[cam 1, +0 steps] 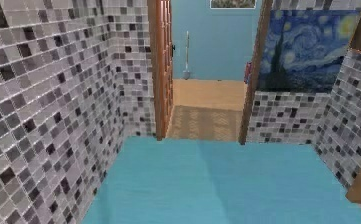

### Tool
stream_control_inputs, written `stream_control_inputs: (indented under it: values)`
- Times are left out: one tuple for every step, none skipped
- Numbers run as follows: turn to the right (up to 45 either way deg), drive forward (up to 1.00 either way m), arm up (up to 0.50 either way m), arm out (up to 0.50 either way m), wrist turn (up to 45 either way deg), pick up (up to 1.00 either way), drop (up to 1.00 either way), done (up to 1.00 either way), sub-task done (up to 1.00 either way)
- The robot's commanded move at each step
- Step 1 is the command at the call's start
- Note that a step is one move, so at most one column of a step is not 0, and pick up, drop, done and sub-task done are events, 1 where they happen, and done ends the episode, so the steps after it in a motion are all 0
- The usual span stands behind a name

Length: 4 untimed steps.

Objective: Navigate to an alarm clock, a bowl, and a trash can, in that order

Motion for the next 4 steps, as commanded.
stream_control_inputs:
  values:
    - [0.0,0.65,0.00,0.00,0.0,0.00,0.00,0.00,0.00]
    - [45.0,0.00,0.00,0.00,0.0,0.00,0.00,0.00,0.00]
    - [0.0,0.30,0.00,0.00,0.0,0.00,0.00,0.00,0.00]
    - [45.0,0.00,0.00,0.00,0.0,0.00,0.00,0.00,0.00]
